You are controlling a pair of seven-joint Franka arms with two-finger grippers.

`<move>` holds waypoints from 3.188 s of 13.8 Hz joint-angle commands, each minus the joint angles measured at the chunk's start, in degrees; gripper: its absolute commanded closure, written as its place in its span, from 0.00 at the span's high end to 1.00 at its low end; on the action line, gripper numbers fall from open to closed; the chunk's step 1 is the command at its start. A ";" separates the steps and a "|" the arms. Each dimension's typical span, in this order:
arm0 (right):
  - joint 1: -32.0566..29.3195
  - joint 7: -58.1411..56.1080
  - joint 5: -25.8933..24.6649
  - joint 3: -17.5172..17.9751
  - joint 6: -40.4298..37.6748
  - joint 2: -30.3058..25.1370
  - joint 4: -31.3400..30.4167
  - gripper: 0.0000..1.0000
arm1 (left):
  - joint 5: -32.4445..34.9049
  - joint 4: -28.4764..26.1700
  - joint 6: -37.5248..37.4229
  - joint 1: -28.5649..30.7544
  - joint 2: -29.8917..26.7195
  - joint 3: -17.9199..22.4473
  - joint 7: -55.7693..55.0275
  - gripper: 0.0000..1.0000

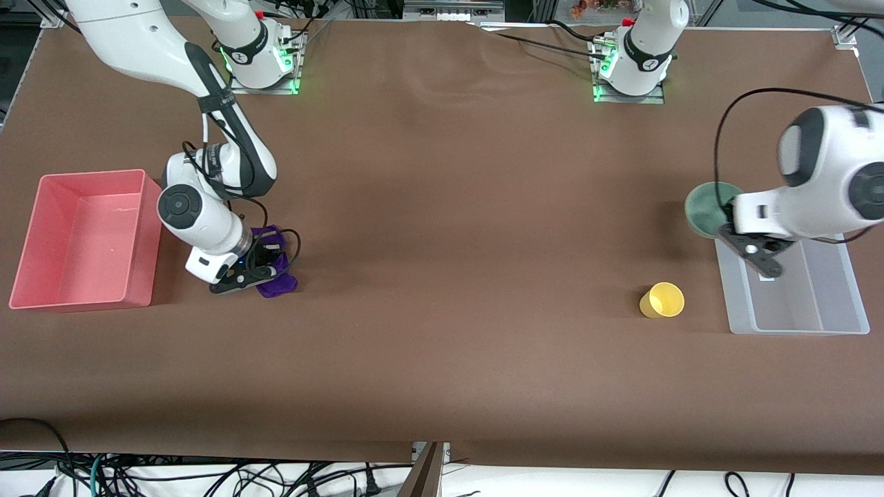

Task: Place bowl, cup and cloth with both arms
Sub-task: 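Carry the cloth into the pink bin while the left gripper sets the bowl down, then release the cloth and lift the right gripper while the left gripper reaches the cup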

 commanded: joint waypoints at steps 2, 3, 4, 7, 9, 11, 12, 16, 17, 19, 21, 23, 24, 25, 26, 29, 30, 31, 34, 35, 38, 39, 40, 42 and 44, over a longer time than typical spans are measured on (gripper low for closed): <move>-0.87 -3.66 -0.53 -0.44 -13.45 -5.69 6.05 0.00 | 1.19 8.53 -1.34 7.90 6.44 -0.35 9.06 0.00; -1.66 -4.72 -0.53 -0.52 -18.28 -6.66 8.42 0.00 | 1.28 10.81 -1.16 9.40 8.90 -0.35 10.56 0.00; -2.28 -6.38 -0.45 -0.61 -22.59 -7.54 10.88 0.00 | 1.54 13.53 -1.07 10.55 12.05 -0.35 12.14 0.00; -2.55 -11.47 -0.36 -4.56 -34.72 -8.96 18.18 0.00 | 3.47 18.29 2.69 13.27 19.53 -0.35 16.10 0.00; -2.55 -15.86 -0.36 -8.59 -40.54 -9.22 21.97 0.00 | 3.74 18.30 8.57 14.60 22.62 -0.35 17.26 0.00; -2.55 -22.44 -0.53 -13.77 -42.05 -9.22 22.33 0.00 | 3.74 18.30 11.58 14.86 24.82 -0.35 17.26 0.00; -2.63 -25.87 -0.27 -16.58 -42.06 -9.22 22.07 0.00 | 3.65 18.30 12.72 14.87 25.79 -0.35 17.26 0.00; -3.68 -34.16 -0.01 -24.07 -42.06 -8.79 21.10 0.00 | 3.65 18.04 15.80 16.09 28.26 -0.35 17.26 0.23; -5.34 -35.21 -0.01 -24.34 -41.36 -8.52 20.49 0.00 | 3.65 17.86 15.72 16.10 28.17 -0.35 17.26 0.50; -8.07 -35.84 0.08 -24.52 -38.38 -7.99 17.26 0.00 | 3.65 17.95 15.37 16.18 27.82 -0.35 17.34 1.00; -10.01 -37.32 0.08 -24.69 -33.73 -7.99 12.51 0.00 | 3.22 18.12 14.75 16.36 26.16 -0.69 19.35 1.00; -11.68 -40.83 0.17 -25.40 -28.20 -7.64 8.20 0.00 | 2.69 18.47 10.38 15.75 21.95 -1.92 19.46 1.00; -12.03 -41.46 0.26 -25.75 -26.60 -7.55 6.36 0.00 | 2.77 18.56 8.53 15.66 19.75 -3.84 19.11 1.00; -12.04 -41.46 0.26 -25.92 -25.46 -7.55 4.86 0.00 | 2.77 18.56 6.77 15.66 17.47 -5.95 18.06 1.00; -12.04 -41.46 0.34 -26.10 -24.05 -7.20 4.15 0.00 | 2.86 18.56 4.75 15.66 15.97 -7.80 16.31 1.00; -12.04 -41.29 0.43 -26.10 -19.92 -5.01 4.14 0.00 | 2.86 18.39 0.95 15.04 14.81 -13.60 2.98 1.00; -12.04 -41.29 0.61 -26.10 -19.39 -4.48 4.14 0.00 | 2.86 18.21 0.95 14.61 15.07 -15.18 -1.68 1.00; -12.04 -41.29 2.09 -26.10 -19.29 -4.13 4.05 0.32 | 2.86 18.04 1.04 13.04 15.42 -15.63 -6.95 1.00; -12.04 -40.68 3.95 -26.10 -19.20 -3.86 4.49 0.99 | 3.56 18.21 2.79 6.97 17.70 -15.55 -22.77 1.00; -12.04 -40.59 4.47 -26.10 -19.64 -3.95 5.54 0.99 | 3.65 17.86 5.23 6.26 19.28 -15.46 -27.52 1.00; -11.86 -40.67 8.68 -25.93 -24.71 -5.87 10.97 0.99 | 3.65 17.60 12.80 7.21 25.25 -15.11 -29.41 1.00; -11.60 -40.24 8.70 -25.49 -28.66 -6.67 13.69 0.99 | 3.65 17.60 13.86 7.22 26.14 -15.03 -29.94 1.00; -11.16 -39.28 8.70 -25.31 -31.74 -7.20 16.24 0.99 | 3.65 17.60 15.00 6.70 26.67 -14.94 -30.46 1.00; -10.46 -34.46 8.35 -23.92 -35.01 -8.95 18.72 0.99 | 4.35 16.90 15.27 6.69 27.29 -14.94 -33.27 1.00; -10.46 -31.02 7.64 -20.58 -36.51 -12.02 18.99 0.99 | 4.88 16.11 16.59 7.04 28.25 -14.94 -33.72 1.00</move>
